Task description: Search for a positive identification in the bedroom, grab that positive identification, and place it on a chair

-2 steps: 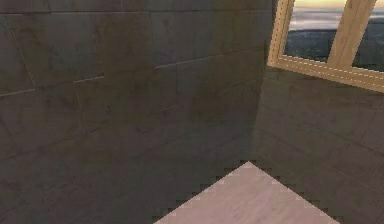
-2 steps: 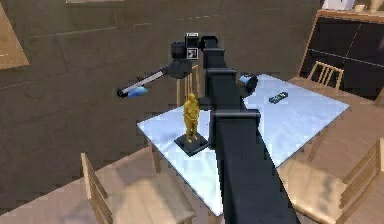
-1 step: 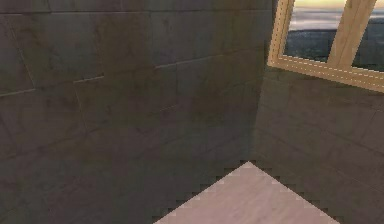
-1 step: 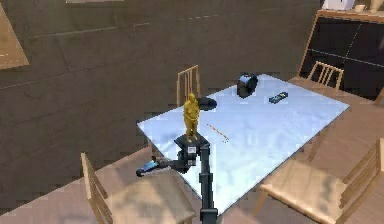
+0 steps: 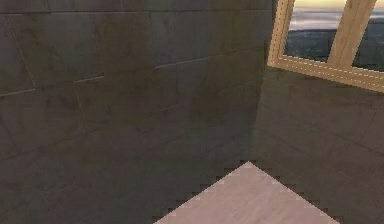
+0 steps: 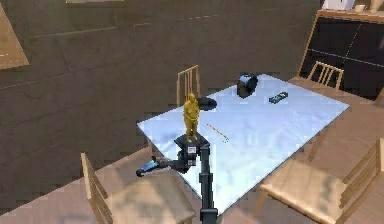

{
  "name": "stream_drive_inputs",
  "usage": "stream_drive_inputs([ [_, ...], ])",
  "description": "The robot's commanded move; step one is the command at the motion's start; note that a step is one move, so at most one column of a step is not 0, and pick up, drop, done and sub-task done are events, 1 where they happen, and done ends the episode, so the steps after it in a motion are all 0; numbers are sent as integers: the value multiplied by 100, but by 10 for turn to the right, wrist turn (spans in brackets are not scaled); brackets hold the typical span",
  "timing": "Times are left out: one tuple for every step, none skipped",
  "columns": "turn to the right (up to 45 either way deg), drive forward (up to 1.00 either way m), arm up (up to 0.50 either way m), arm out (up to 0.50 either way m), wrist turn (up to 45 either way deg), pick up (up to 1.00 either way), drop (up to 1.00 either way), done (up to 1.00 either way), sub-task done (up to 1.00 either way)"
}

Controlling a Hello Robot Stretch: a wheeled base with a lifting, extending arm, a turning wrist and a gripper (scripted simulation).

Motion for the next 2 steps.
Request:
stream_drive_inputs([
  [0, 0, 0, 0, 0, 0, 100, 0, 0],
  [0, 0, 10, 0, 0, 0, 0, 0, 0],
])
